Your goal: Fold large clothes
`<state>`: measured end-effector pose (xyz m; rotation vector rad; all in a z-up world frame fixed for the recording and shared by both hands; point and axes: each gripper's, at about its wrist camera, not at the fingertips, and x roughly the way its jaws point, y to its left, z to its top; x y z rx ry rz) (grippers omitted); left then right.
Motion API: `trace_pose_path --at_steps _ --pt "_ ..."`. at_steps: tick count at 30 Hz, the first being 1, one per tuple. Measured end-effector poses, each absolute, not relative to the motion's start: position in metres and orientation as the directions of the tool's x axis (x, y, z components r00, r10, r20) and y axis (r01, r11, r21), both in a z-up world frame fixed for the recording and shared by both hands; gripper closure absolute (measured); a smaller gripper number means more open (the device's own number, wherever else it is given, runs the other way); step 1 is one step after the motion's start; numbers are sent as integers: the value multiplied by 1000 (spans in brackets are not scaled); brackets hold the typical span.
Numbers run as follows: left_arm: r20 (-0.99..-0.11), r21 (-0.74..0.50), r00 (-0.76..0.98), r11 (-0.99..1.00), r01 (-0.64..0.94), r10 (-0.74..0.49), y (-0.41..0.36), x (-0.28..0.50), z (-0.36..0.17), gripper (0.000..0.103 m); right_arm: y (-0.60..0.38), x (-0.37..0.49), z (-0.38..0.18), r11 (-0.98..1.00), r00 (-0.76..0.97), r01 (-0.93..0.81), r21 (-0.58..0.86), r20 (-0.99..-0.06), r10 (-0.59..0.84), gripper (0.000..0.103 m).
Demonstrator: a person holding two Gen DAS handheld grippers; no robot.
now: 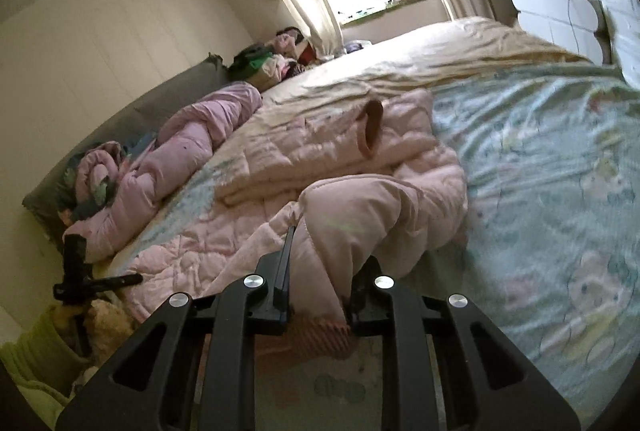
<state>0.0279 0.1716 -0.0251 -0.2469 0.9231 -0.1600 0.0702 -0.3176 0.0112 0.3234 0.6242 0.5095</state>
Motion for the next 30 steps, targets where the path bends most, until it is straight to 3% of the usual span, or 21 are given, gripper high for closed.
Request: trace_pose_path --at_steps 30 --pt "-630 -211 755 976 59 -182 169 131 60 89 -315 180 68 851 813 -283 442 -361 458 85"
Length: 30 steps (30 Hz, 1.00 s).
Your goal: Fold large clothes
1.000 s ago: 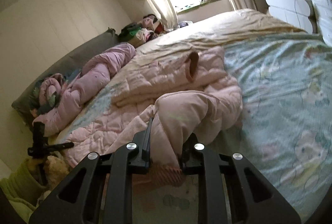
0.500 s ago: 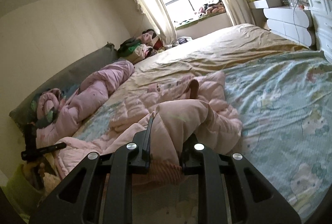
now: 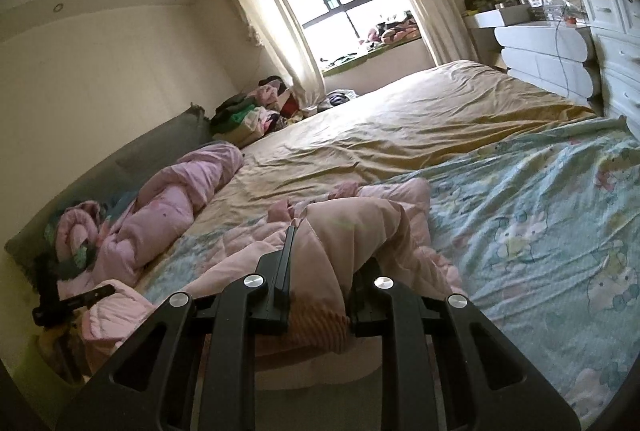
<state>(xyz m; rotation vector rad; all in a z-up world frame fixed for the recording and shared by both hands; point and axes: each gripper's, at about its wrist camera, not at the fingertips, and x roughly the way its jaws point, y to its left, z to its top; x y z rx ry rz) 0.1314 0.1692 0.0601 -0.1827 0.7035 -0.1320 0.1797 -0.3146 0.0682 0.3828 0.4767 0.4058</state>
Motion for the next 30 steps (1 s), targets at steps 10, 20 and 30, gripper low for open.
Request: trace_pose_path --at_steps 10,20,30 --pt "-604 -216 776 974 62 -183 178 169 68 89 -309 218 73 871 830 -234 431 -378 410 85" --pt "-611 -215 775 976 33 -161 185 196 72 89 -312 246 72 870 829 -189 455 -401 389 85" --pt "-618 -172 780 985 -8 -101 186 234 79 89 -316 291 67 858 823 -119 500 -433 367 85"
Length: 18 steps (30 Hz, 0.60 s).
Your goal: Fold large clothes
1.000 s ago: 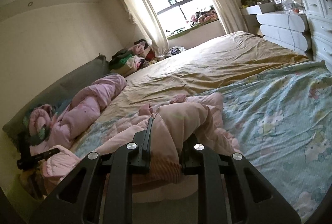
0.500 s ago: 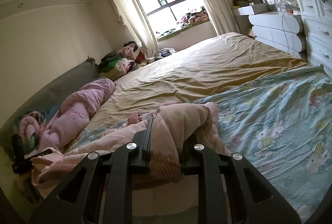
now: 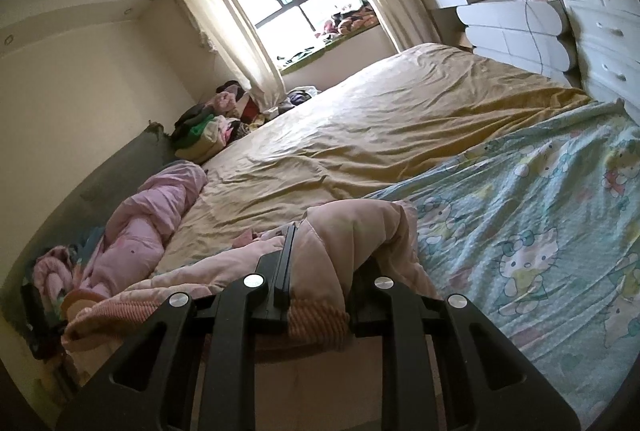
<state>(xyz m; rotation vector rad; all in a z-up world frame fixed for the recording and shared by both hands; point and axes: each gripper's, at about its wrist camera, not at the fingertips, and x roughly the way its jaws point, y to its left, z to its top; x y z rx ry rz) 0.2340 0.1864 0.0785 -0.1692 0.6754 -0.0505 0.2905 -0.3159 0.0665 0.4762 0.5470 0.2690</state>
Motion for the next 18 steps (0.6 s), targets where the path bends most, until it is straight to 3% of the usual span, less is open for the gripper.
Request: trace_pose_path --at_steps 18 --pt "-661 -190 746 980 -64 -79 205 312 40 84 -289 383 39 903 791 45 427 -567 229 84"
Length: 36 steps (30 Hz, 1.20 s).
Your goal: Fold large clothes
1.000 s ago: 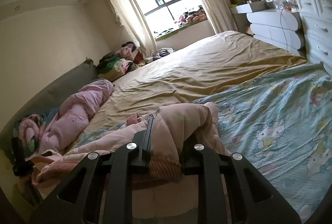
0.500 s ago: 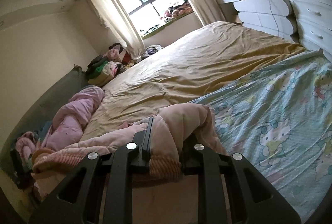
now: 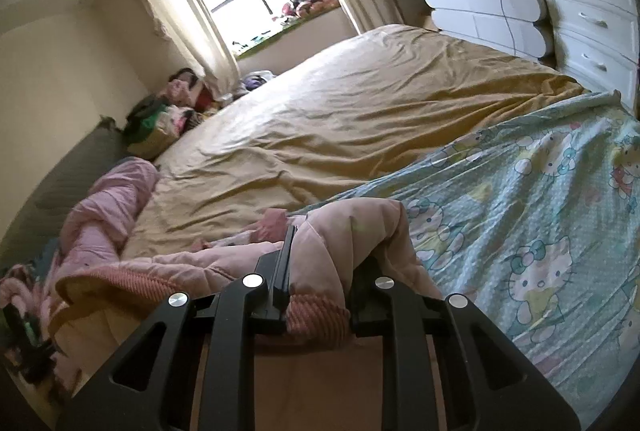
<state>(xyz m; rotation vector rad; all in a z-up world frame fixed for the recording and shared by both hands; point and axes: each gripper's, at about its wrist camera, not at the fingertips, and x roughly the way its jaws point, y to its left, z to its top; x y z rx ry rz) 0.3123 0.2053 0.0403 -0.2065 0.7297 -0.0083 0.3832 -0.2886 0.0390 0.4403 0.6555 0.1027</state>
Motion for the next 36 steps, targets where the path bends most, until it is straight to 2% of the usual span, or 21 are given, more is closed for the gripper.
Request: trace_pose_path --at_steps 5,9,11,12,13,18,21,26,28,32,34,36 --pt "-651 -187 755 981 -59 -79 202 315 31 77 -279 410 22 919 759 105 381 -627 173 84" --pt "-645 -174 760 984 -43 -81 200 315 23 62 -267 428 12 933 737 146 330 -666 120 84" --pt "-632 -186 770 982 -35 -92 201 314 23 52 -263 436 8 933 728 169 317 -679 99 84" --pt "-614 -187 784 982 -34 -89 202 311 26 39 -262 438 6 932 724 180 314 -684 90 84" --pt "-598 -180 798 983 -39 -78 202 307 29 33 -262 442 3 928 719 197 315 -690 82 84" --pt "-501 -217 862 976 -35 -80 206 283 48 30 -258 452 -2 928 706 230 292 -707 48 84" --pt "-478 -216 875 976 -36 -73 207 273 48 30 -255 453 -1 932 710 226 284 -703 42 83" --pt "-537 -209 842 976 -67 -57 217 276 26 30 -258 451 3 921 711 234 312 -701 57 81" --pt "-570 -201 820 976 -87 -44 225 277 9 25 -262 451 5 911 712 239 336 -699 71 79" --pt "-642 -251 761 963 -95 -92 240 282 -27 25 -267 450 13 893 713 237 383 -693 108 70" --pt "-668 -279 730 958 -68 -143 240 285 -39 25 -270 447 18 877 725 218 428 -673 148 54" --pt "-686 -302 703 952 -44 -185 237 286 -47 25 -273 440 27 864 755 187 468 -631 178 32"
